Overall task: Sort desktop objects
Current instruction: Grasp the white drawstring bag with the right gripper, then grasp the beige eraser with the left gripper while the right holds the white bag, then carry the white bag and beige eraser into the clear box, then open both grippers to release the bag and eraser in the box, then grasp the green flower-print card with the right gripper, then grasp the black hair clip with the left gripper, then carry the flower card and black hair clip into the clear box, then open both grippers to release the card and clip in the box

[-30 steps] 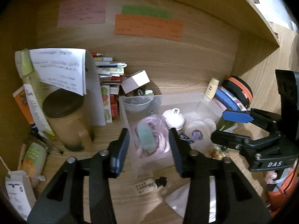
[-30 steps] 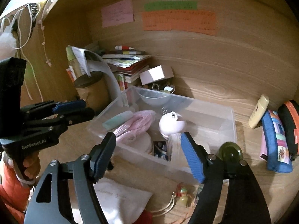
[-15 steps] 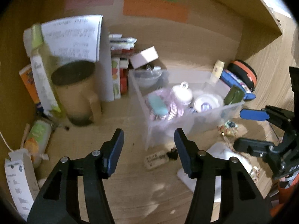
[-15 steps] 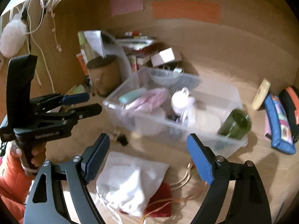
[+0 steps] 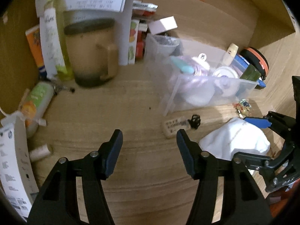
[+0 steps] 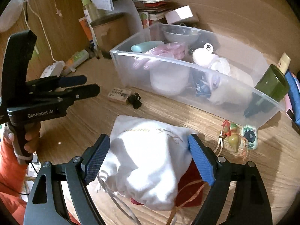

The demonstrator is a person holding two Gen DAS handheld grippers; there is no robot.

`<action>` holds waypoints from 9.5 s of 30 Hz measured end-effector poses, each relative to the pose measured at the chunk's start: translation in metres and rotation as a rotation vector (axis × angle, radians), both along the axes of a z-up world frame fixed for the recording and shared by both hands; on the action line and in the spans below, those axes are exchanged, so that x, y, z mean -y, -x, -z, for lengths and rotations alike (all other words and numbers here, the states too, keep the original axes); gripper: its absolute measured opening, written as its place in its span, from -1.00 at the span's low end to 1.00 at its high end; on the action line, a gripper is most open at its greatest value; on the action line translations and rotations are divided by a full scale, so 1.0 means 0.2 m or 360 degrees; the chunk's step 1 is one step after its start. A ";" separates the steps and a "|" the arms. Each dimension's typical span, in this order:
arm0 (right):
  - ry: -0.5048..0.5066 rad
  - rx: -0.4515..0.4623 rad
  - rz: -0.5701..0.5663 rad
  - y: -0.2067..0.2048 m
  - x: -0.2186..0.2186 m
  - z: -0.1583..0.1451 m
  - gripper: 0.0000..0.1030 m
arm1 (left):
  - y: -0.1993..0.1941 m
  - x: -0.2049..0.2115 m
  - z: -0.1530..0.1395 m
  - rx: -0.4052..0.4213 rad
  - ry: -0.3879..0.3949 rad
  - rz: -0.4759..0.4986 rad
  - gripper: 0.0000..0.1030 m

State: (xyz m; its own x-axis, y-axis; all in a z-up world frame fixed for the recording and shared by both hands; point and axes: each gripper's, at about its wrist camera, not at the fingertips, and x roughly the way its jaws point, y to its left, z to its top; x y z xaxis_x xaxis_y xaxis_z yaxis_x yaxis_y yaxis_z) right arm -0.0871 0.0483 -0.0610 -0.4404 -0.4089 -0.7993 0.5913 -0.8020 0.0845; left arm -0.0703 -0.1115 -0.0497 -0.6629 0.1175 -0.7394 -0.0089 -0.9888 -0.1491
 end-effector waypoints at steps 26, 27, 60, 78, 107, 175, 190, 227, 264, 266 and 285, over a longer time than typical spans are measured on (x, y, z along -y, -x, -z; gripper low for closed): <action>0.0040 -0.0072 -0.0050 0.02 -0.04 0.04 0.42 | 0.15 -0.19 0.05 0.0137 0.0098 0.0147 0.16; 0.0069 -0.0074 -0.0035 0.03 -0.06 0.03 0.42 | 0.16 -0.20 0.05 0.0139 0.0101 0.0149 0.16; 0.0425 -0.0304 0.0226 0.15 -0.46 -0.36 0.42 | 0.02 -0.24 -0.28 -0.0241 0.0084 0.0068 -0.14; 0.0366 -0.0332 0.0203 0.33 -0.33 -0.40 0.42 | 0.26 -0.30 -0.40 -0.0363 -0.0072 0.0092 -0.14; 0.0013 -0.0326 0.0130 0.61 -0.06 -0.20 0.43 | 0.50 -0.27 -0.23 -0.0207 -0.0108 0.0164 -0.14; -0.0150 -0.0147 0.0244 0.28 -0.62 0.02 -0.13 | 0.22 -0.39 0.04 0.0072 0.0187 0.0134 0.07; -0.0095 -0.0043 0.0241 0.36 -0.58 0.05 -0.18 | 0.25 -0.42 0.08 0.0091 0.0200 0.0219 -0.44; 0.0061 -0.0490 0.0193 0.18 -0.58 -0.44 -0.27 | 0.18 -0.35 -0.36 -0.0278 -0.0015 0.0267 -0.61; -0.0075 -0.0450 0.0062 0.40 -0.26 -0.28 -0.26 | 0.47 -0.48 -0.25 -0.0172 0.0076 0.0415 -0.61; -0.0077 -0.0475 0.0065 0.39 -0.26 -0.29 -0.21 | 0.46 -0.48 -0.26 -0.0188 0.0076 0.0419 -0.61; -0.0035 -0.0616 0.0236 0.23 -0.45 -0.41 0.50 | 0.23 -0.51 -0.40 -0.0344 0.0149 0.0348 0.36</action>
